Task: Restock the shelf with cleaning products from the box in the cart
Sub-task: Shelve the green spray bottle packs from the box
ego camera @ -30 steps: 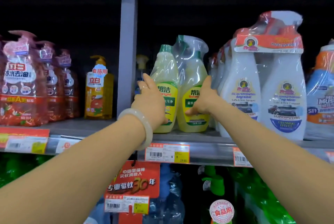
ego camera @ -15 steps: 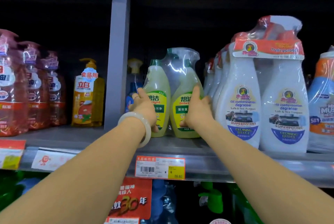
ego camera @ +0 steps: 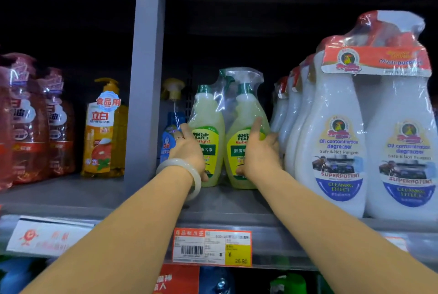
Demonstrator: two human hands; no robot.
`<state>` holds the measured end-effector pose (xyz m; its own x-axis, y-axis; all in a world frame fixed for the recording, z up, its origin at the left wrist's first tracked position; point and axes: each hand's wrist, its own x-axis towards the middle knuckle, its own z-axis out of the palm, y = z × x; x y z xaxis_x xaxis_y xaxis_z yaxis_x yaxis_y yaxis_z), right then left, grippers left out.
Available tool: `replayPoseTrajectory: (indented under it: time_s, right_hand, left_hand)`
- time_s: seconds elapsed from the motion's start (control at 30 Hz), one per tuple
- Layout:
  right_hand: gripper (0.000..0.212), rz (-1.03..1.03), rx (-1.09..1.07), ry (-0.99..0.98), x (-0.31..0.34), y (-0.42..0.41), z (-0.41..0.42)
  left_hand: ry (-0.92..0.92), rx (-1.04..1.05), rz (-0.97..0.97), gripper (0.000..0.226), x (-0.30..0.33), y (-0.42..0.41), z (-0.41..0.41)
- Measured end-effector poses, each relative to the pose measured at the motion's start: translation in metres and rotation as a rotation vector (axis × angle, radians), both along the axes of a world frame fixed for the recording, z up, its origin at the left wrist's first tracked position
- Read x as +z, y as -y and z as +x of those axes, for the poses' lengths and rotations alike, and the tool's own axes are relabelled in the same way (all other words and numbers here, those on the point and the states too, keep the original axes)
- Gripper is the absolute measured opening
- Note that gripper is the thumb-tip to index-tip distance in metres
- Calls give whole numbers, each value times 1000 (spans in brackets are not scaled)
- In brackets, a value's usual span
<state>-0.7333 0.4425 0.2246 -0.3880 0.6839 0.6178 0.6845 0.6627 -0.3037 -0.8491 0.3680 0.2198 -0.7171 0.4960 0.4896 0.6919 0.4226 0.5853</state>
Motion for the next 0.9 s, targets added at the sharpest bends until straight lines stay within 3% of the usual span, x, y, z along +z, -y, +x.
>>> replayPoseTrajectory:
  time_s: [0.2,0.33,0.4,0.5,0.6,0.67,0.83,0.9]
  right_hand:
    - [118,10,8,1,-3,1,1]
    - [104,75,-14,11,-6,2,0]
    - [99,110,-21,23,-7,3,-1]
    - [100,119,-42,13,-6,7,1]
    - [105,148,-53,18,-6,15,7]
    - [94,193,-41,14,-6,22,12]
    - [70,195,54,53,-2,64,30]
    - [64,177,76,54,-4,93,35]
  left_hand:
    - [-27,-6,-52,124,0,1,3]
    - [-27,-11,-39,119,-2,3,1]
    - [-57,11,-43,110,-4,4,4]
    - [-269,45,-200,74,-6,7,9]
    - [-201,38,-177,94,-8,21,23]
    - [-244,21,-163,95,-5,35,36]
    - [-472,-136,-169,38,4,82,65]
    - [-518,-195,-98,29,4,111,70]
